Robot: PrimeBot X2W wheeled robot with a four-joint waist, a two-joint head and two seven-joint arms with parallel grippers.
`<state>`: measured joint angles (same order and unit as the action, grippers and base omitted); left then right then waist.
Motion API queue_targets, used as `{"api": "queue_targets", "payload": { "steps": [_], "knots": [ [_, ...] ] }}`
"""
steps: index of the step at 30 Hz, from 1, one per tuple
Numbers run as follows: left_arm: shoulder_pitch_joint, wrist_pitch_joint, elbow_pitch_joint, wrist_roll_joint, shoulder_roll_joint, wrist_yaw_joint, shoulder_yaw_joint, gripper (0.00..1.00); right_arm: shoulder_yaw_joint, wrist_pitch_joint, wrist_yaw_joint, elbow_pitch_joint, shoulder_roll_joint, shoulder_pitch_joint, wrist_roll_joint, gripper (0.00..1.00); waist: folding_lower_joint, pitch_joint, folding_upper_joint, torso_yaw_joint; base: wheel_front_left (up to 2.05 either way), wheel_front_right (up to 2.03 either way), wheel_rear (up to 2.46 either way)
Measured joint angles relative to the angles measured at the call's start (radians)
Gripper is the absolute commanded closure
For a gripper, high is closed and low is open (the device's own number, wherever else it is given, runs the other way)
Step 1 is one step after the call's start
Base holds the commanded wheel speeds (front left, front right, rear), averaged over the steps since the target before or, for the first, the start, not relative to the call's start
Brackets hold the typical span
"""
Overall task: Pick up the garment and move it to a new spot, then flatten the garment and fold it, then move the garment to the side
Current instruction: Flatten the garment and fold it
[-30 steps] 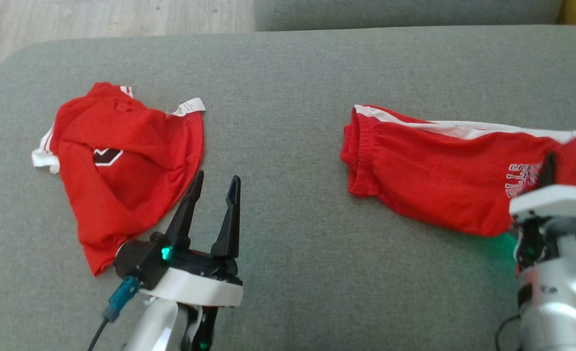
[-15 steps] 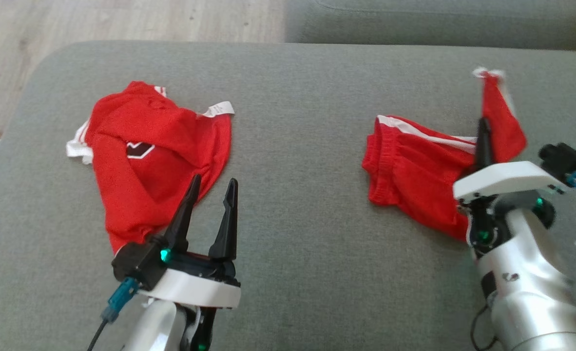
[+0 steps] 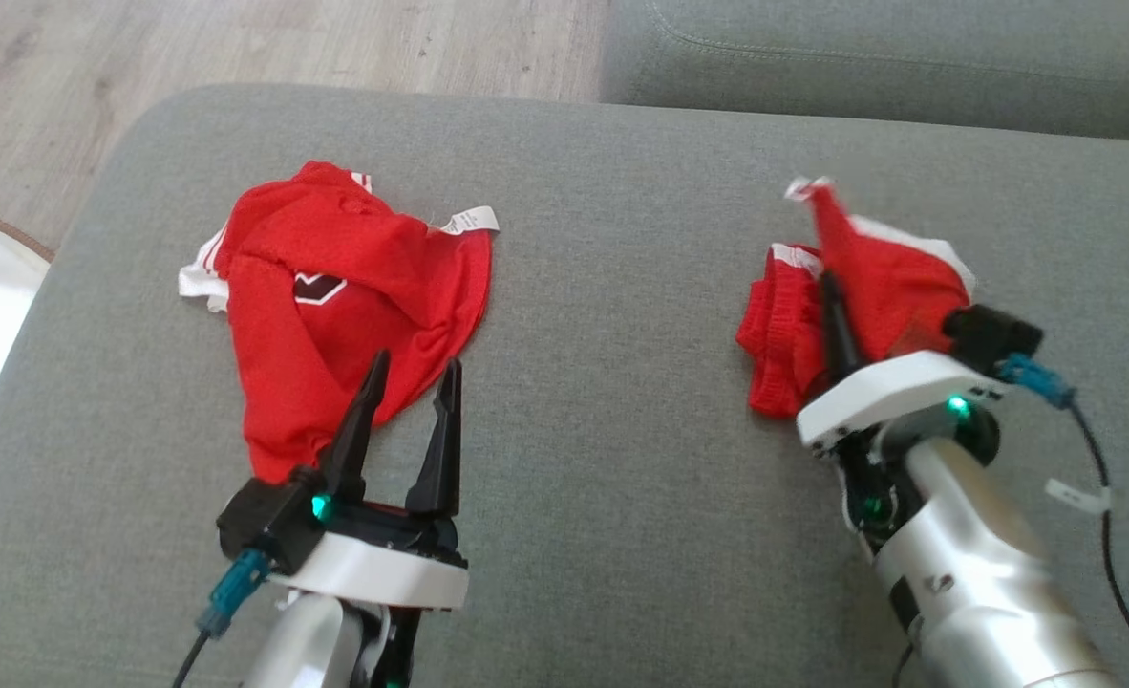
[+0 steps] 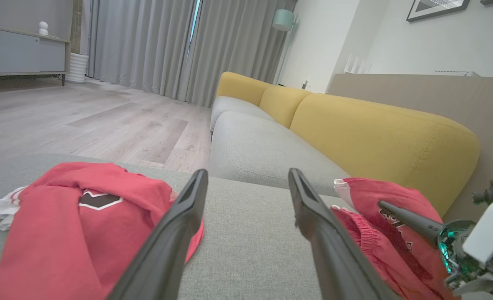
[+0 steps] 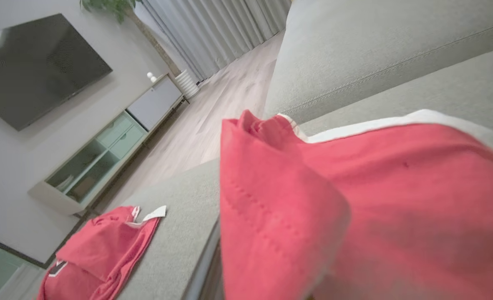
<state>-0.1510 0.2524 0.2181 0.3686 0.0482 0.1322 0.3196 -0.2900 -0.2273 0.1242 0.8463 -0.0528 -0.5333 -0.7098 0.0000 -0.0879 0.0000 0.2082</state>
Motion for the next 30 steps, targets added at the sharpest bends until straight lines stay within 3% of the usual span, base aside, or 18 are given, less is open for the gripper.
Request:
{"api": "queue_targets", "payload": {
  "steps": [2,3,4,12,19,24,28,30],
  "knots": [
    [0.006,0.0,0.0,0.0,0.0,0.0,0.0,0.0,-0.041,0.016,0.0,0.015,-0.001,0.0,0.0,1.0,0.0,0.001,0.0,0.003,0.0,0.0,0.0],
    [0.01,0.0,0.001,0.0,0.0,0.0,0.0,0.0,-0.061,0.028,0.0,0.03,-0.001,-0.001,0.002,0.78,0.0,0.002,0.0,0.004,0.0,0.0,0.0],
    [0.014,0.0,0.001,0.0,0.0,0.0,0.0,0.0,-0.082,0.037,0.0,0.052,-0.001,-0.001,0.019,0.0,0.0,0.003,0.0,0.004,0.0,0.0,0.0],
    [0.016,0.0,0.003,0.0,0.0,0.0,-0.008,0.0,-0.262,0.063,0.0,0.082,-0.003,-0.001,0.078,0.0,0.0,0.012,0.0,-0.013,0.0,0.0,0.0],
    [0.016,0.0,0.001,0.0,0.004,0.0,-0.035,0.0,-0.347,0.059,0.0,-0.009,-0.021,0.013,0.055,0.0,0.0,0.023,0.0,-0.068,0.0,0.0,0.0],
    [0.014,0.0,-0.008,0.0,0.006,0.0,-0.057,0.0,-0.303,0.007,0.0,-0.061,-0.067,0.011,0.066,0.0,0.0,0.028,0.0,-0.116,0.0,0.0,0.0],
    [0.012,0.0,-0.026,-0.009,0.008,0.0,-0.073,0.0,-0.146,-0.02,0.0,-0.085,-0.118,0.011,0.201,0.0,0.0,0.033,0.0,-0.167,0.0,0.0,0.0],
    [0.011,0.0,-0.032,-0.011,0.008,0.0,-0.077,0.0,-0.036,-0.021,0.0,-0.154,-0.119,0.021,0.287,0.0,0.0001,0.035,0.0,-0.192,0.0,0.0,0.0]
  ]
}}
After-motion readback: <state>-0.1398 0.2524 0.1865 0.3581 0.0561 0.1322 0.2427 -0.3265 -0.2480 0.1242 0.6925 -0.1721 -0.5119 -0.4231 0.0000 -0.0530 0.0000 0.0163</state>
